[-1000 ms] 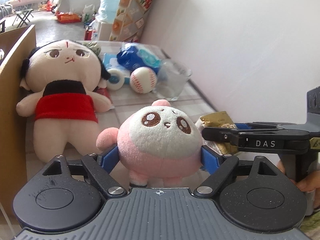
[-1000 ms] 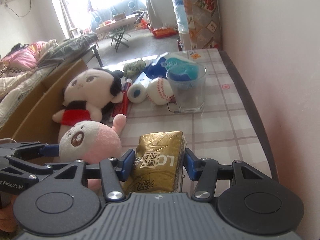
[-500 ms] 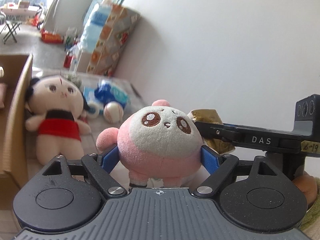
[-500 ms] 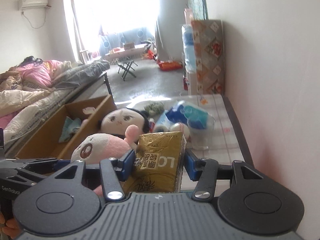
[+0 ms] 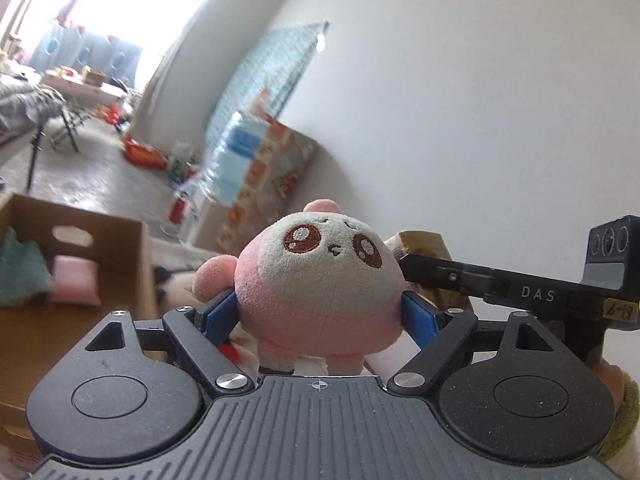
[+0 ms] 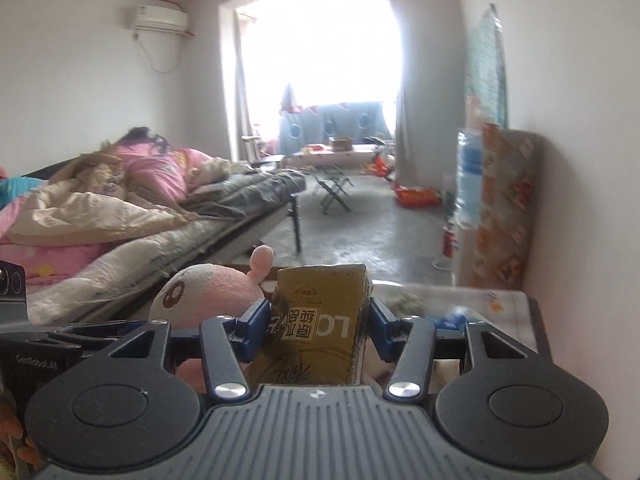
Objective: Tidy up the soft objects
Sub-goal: 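Carry the pink plush and gold packet over the cardboard box with both tools, then lower the gold packet into the box and open the right tool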
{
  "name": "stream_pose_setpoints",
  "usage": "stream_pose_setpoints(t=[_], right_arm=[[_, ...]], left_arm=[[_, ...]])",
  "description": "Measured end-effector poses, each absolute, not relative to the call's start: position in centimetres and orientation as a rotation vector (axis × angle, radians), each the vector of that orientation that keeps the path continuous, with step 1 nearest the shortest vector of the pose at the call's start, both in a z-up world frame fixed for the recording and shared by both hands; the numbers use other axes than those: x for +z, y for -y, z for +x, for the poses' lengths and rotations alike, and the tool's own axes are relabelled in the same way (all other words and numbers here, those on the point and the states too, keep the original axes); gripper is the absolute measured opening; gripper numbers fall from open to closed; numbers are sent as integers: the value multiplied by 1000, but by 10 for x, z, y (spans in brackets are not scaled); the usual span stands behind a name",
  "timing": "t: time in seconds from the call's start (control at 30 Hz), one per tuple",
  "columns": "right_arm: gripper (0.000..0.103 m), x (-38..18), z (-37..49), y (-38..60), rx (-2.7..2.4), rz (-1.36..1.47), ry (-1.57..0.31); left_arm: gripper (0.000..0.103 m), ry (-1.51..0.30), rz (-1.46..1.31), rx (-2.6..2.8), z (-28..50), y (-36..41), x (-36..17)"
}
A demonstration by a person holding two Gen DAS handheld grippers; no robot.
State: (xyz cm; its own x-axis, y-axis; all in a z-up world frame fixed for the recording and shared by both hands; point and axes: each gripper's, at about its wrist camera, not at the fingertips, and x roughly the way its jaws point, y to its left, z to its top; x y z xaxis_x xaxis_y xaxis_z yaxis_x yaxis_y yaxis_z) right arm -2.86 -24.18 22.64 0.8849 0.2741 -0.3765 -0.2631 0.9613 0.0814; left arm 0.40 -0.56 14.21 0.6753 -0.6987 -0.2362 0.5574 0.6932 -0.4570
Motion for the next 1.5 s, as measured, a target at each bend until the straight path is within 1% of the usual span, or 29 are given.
stream_pose_setpoints(t=[0.17, 0.33, 0.43, 0.67, 0.93, 1.1, 1.33, 1.43, 1.5], right_arm=[[56, 236, 18, 218, 373, 56, -411], [56, 228, 87, 199, 429, 81, -508], [56, 216, 127, 191, 448, 93, -571], [56, 187, 213, 156, 484, 68, -709], [56, 143, 298, 109, 442, -65, -835], [56, 110, 337, 93, 405, -147, -936], [56, 71, 359, 60, 358, -337, -1011], [64, 58, 363, 53, 343, -390, -1034], [66, 55, 362, 50, 341, -409, -1026]], left_arm=[[85, -419, -369, -621, 32, -22, 151], [85, -448, -370, -513, 76, -46, 150], [85, -497, -376, -473, 112, -53, 147], [85, -644, -422, -361, 173, -72, 107], [85, -836, -496, -283, 237, -81, 59], [85, -908, -521, -223, 247, -86, 40], [85, -954, -526, -192, 250, -89, 29], [85, -967, -527, -194, 252, -89, 26], [85, -969, -525, -196, 252, -87, 26]])
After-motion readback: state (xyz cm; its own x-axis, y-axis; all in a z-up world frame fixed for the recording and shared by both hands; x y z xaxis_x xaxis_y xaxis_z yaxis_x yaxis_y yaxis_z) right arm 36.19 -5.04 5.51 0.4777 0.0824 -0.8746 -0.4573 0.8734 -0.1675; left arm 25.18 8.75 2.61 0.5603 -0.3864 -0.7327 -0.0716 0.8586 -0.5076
